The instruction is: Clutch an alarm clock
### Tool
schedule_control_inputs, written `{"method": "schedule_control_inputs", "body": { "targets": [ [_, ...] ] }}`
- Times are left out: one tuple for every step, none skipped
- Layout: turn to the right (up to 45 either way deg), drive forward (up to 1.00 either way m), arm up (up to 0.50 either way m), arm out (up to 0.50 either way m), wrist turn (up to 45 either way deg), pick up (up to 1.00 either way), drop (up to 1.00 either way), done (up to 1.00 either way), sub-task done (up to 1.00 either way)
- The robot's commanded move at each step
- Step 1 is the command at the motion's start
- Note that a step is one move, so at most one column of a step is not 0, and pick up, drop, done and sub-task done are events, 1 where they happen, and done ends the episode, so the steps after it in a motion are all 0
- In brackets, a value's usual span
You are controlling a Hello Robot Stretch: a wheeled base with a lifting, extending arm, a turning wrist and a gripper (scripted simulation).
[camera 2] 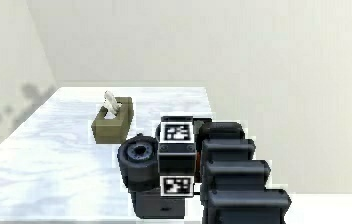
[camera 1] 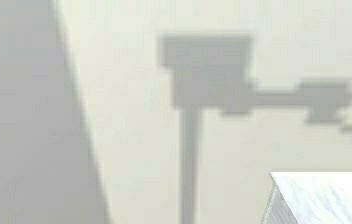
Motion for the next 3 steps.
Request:
{"method": "schedule_control_inputs", "body": {
  "targets": [
    [0.0, 0.0, 0.0, 0.0, 12.0, 0.0, 0.0, 0.0, 0.0],
    [0.0, 0.0, 0.0, 0.0, 0.0, 1.0, 0.0, 0.0, 0.0],
    [0.0, 0.0, 0.0, 0.0, 0.0, 0.0, 0.0, 1.0, 0.0]
  ]
}}
